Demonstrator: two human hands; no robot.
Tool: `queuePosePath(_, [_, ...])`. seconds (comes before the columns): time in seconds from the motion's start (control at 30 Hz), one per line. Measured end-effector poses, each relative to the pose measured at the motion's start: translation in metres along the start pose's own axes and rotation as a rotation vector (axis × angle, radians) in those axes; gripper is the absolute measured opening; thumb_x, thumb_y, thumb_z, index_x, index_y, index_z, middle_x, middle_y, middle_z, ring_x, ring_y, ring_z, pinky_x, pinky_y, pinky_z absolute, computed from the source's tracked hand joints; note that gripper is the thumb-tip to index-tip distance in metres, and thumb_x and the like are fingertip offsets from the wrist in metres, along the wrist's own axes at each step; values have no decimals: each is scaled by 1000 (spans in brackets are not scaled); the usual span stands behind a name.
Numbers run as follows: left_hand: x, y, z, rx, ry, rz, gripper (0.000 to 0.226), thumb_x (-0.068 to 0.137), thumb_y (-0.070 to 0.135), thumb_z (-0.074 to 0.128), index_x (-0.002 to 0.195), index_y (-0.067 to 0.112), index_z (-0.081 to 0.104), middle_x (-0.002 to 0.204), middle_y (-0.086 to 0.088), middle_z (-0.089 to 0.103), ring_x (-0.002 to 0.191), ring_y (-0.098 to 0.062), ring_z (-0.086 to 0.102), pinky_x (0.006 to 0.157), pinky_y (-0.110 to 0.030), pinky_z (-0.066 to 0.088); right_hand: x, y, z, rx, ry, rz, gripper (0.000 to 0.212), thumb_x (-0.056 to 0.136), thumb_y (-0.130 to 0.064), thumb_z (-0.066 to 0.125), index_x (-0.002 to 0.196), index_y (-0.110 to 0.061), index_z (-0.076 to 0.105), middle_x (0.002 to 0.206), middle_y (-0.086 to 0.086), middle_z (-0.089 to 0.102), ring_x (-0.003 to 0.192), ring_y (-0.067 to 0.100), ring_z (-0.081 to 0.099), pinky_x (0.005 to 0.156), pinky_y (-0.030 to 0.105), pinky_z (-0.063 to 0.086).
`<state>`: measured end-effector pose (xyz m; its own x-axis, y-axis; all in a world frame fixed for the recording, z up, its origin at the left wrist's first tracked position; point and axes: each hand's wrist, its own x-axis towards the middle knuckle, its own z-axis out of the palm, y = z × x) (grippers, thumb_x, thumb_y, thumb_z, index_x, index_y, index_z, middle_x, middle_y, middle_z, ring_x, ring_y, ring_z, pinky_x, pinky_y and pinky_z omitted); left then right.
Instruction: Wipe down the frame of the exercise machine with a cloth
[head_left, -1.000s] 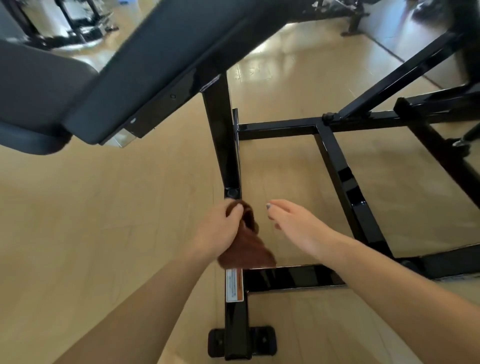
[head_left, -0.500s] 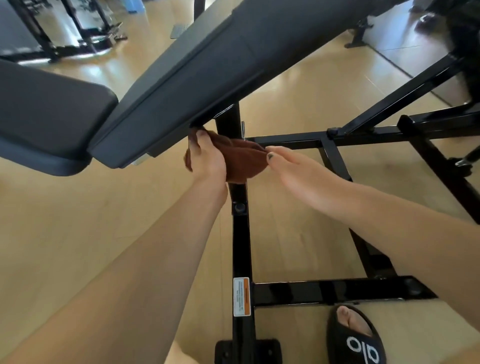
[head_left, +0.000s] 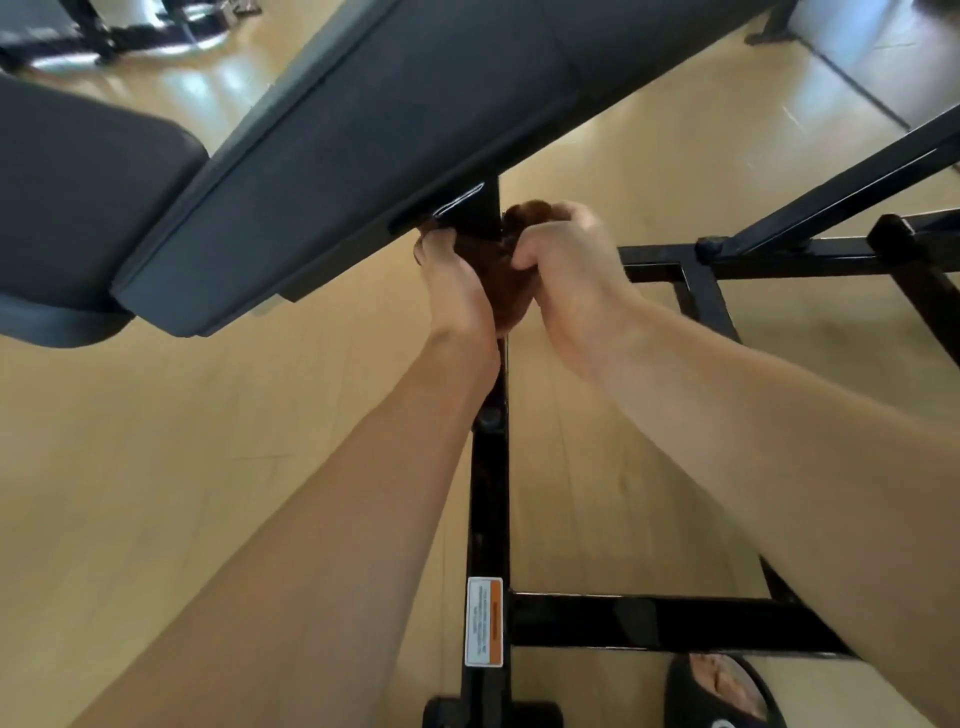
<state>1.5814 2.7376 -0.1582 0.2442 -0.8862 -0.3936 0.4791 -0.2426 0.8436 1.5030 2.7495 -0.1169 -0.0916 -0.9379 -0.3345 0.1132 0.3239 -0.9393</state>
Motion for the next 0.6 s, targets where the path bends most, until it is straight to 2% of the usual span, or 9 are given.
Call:
queuePosePath(0.07, [-4, 3, -8, -21, -49, 10, 44, 104, 43, 37, 134, 16, 57, 127, -17, 67, 116, -33, 66, 100, -49, 55, -2, 7, 8, 54, 90, -42, 59, 86, 5, 55, 137, -22, 46, 121, 2, 60, 103, 14, 57, 73, 26, 50])
queuePosePath(0.1, [-5, 3, -13, -31, -62, 15, 45, 104, 38, 38, 135, 13, 57, 126, -18, 68, 115, -33, 66, 96, -46, 57, -4, 10, 11, 85, 134, -63, 54, 84, 5, 56, 130, -23, 50, 115, 0, 63, 99, 12, 59, 69, 23, 49])
queuePosePath(0.2, [-1, 0, -32, 130, -132, 145, 40, 100, 10, 42, 138, 7, 55, 116, -14, 70, 107, -27, 68, 77, -31, 59, -5, 14, 17, 148, 172, -113, 49, 83, 9, 57, 119, -24, 62, 114, -1, 68, 105, 13, 63, 84, 30, 60])
queuePosePath(0.27, [8, -4, -37, 323, -159, 264, 46, 99, 0, 48, 143, 15, 50, 126, -10, 65, 113, -23, 65, 83, -28, 60, -8, 18, 20, 147, 124, -128, 56, 84, 13, 55, 124, -25, 65, 124, -1, 65, 115, 15, 61, 100, 38, 57])
queuePosePath(0.33, [17, -5, -35, 502, -106, 334, 54, 97, 5, 61, 145, 22, 45, 139, -9, 53, 122, -25, 59, 84, -30, 62, -8, 20, 21, 111, 85, -129, 63, 85, 15, 54, 132, -27, 61, 127, -2, 63, 118, 15, 58, 101, 42, 56])
queuePosePath(0.4, [21, -3, -31, 559, -70, 328, 64, 92, 10, 72, 145, 26, 41, 140, -8, 49, 125, -28, 55, 68, -22, 61, -5, 20, 21, 71, 61, -135, 70, 85, 17, 53, 137, -29, 56, 132, -3, 60, 122, 18, 56, 99, 48, 57])
queuePosePath(0.43, [24, -2, -32, 560, -67, 307, 68, 88, 11, 75, 144, 28, 40, 139, -7, 49, 127, -29, 54, 68, -22, 61, -4, 21, 21, 55, 46, -136, 73, 84, 17, 52, 140, -30, 53, 134, -3, 59, 125, 19, 55, 100, 47, 57])
queuePosePath(0.53, [27, 4, -37, 687, -54, 274, 80, 78, 32, 80, 146, 36, 39, 148, -6, 47, 143, -31, 41, 106, -50, 51, 2, 16, 17, 10, 16, -124, 84, 81, 20, 50, 146, -33, 44, 135, -3, 57, 125, 17, 55, 102, 35, 55])
queuePosePath(0.6, [23, 8, -38, 788, -55, 278, 97, 67, 51, 76, 152, 33, 34, 157, -6, 36, 148, -31, 34, 116, -54, 39, 5, 8, 12, 57, 18, -98, 85, 81, 20, 45, 149, -30, 39, 127, -2, 58, 122, 17, 55, 104, 33, 51])
